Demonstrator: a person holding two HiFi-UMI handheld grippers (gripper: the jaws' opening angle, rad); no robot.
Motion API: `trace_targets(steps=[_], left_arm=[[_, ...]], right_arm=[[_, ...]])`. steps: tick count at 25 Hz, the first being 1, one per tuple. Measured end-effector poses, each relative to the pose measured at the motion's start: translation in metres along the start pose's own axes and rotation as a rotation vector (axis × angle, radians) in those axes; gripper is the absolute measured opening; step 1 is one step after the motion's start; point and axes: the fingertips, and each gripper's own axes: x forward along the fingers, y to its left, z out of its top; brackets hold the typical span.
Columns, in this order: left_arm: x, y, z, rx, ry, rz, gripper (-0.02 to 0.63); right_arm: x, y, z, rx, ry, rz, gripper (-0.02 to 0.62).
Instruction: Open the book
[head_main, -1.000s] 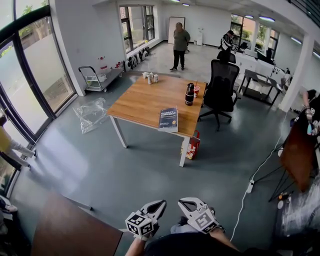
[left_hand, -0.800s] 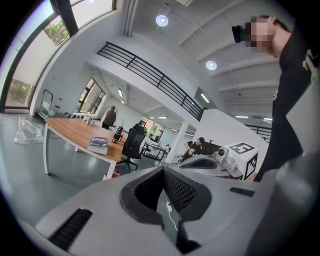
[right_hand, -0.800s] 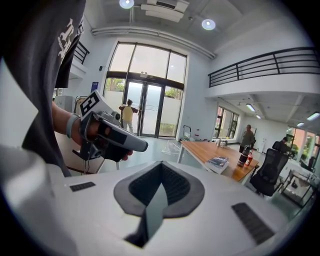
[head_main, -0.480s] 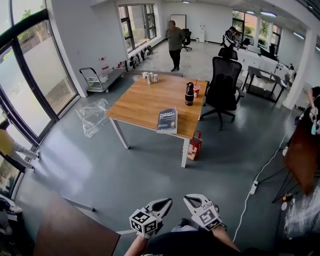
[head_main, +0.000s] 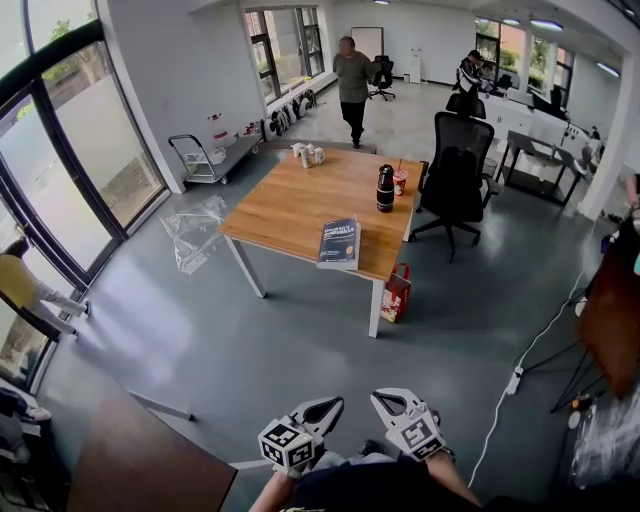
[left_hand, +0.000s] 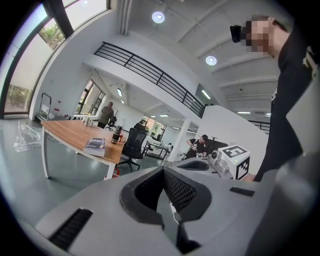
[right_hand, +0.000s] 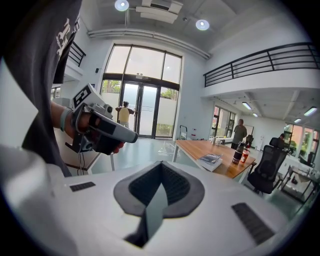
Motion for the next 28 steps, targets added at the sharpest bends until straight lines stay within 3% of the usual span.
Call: trace_targets(steps=[8, 19, 23, 28], left_arm=[[0.022, -0.008, 0.007, 0.023, 0.017, -0.022, 0.006], [0.028, 0.0, 0.01, 0.014, 0.021, 0.007, 0.006], [0.033, 0.006, 0.018, 0.003, 0.013, 0.009, 0.006], [0.042, 0.015, 0.026, 0.012, 0.003, 0.008, 0.006]], right_arm=[[-0.007, -0.032, -0.014, 0.092, 0.018, -0.044, -0.011], [0.006, -0.028, -0.041, 0.216, 0.147, 0.062, -0.011], [0.011, -0.018, -0.035, 0.18, 0.156, 0.138, -0.011], [0.016, -0.017, -0.032, 0.037, 0.168, 0.178, -0.011]])
